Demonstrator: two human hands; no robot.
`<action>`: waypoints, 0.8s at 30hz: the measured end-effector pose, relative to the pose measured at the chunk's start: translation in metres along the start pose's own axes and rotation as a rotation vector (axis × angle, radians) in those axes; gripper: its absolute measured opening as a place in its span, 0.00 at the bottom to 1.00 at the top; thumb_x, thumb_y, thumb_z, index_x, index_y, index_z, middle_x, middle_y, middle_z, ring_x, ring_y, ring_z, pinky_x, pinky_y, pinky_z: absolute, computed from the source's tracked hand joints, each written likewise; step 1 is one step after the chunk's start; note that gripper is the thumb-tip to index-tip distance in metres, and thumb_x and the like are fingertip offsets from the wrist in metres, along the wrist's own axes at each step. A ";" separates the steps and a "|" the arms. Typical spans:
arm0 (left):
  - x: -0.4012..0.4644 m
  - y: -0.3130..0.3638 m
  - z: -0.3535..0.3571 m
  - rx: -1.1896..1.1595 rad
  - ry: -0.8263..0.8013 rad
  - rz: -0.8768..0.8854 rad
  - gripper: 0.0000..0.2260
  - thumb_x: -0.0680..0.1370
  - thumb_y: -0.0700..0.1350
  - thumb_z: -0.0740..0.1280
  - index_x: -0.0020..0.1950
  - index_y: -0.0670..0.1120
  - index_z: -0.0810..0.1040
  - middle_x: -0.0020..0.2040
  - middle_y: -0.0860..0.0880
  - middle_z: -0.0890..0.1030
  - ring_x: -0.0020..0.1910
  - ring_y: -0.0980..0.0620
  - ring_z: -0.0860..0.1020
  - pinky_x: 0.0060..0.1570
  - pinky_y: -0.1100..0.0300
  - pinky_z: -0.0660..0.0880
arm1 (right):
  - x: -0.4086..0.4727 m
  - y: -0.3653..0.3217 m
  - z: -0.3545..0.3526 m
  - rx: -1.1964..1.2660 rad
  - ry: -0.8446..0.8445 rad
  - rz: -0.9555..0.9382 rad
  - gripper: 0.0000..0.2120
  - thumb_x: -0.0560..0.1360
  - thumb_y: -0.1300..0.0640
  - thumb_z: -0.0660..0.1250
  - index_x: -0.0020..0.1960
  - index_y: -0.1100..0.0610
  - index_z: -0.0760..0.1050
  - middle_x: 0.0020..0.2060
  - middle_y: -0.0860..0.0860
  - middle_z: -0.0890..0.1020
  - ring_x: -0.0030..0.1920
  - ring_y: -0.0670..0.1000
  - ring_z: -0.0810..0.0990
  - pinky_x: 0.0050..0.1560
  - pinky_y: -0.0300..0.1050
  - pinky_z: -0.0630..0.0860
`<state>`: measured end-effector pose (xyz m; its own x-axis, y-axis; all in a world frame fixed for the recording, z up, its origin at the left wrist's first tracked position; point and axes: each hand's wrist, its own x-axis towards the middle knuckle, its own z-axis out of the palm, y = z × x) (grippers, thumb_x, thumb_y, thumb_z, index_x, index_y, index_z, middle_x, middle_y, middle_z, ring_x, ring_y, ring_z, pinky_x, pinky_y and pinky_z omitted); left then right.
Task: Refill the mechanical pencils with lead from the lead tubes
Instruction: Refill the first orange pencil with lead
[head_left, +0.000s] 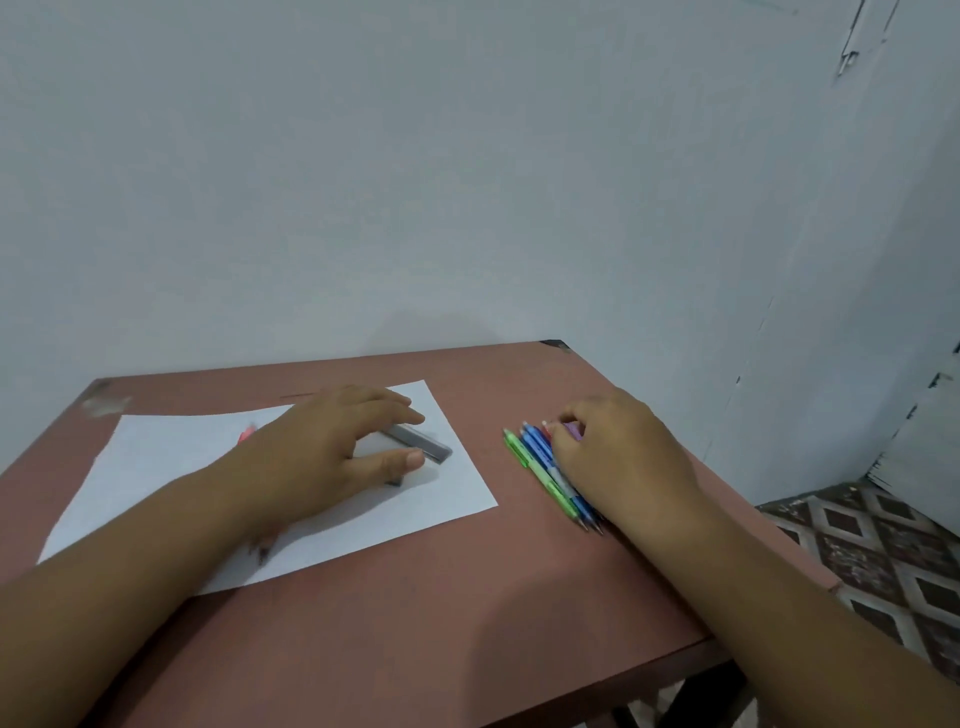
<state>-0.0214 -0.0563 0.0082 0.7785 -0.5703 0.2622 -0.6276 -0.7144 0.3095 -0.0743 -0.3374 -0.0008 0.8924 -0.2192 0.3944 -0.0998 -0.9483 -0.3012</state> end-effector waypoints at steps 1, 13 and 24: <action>0.000 -0.008 -0.004 -0.024 0.000 -0.049 0.20 0.76 0.68 0.62 0.67 0.66 0.74 0.68 0.69 0.70 0.67 0.69 0.63 0.68 0.63 0.63 | 0.003 -0.005 -0.001 -0.002 -0.001 -0.025 0.13 0.79 0.48 0.61 0.48 0.53 0.82 0.44 0.46 0.79 0.43 0.48 0.78 0.45 0.50 0.81; -0.018 -0.077 -0.033 -0.136 0.121 -0.399 0.11 0.83 0.57 0.61 0.60 0.59 0.79 0.54 0.60 0.77 0.51 0.61 0.73 0.55 0.60 0.66 | 0.039 -0.119 0.034 0.045 -0.249 -0.486 0.12 0.82 0.49 0.62 0.62 0.45 0.80 0.61 0.42 0.79 0.64 0.48 0.73 0.59 0.49 0.76; -0.014 -0.106 -0.031 -0.168 0.026 -0.406 0.15 0.84 0.59 0.55 0.63 0.59 0.77 0.55 0.59 0.80 0.53 0.59 0.76 0.50 0.64 0.68 | 0.076 -0.167 0.076 0.177 -0.496 -0.579 0.14 0.81 0.54 0.67 0.59 0.37 0.81 0.52 0.36 0.76 0.48 0.39 0.75 0.48 0.38 0.69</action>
<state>0.0340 0.0399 0.0001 0.9633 -0.2443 0.1110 -0.2651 -0.8014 0.5362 0.0434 -0.1784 0.0136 0.8774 0.4671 0.1094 0.4762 -0.8203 -0.3168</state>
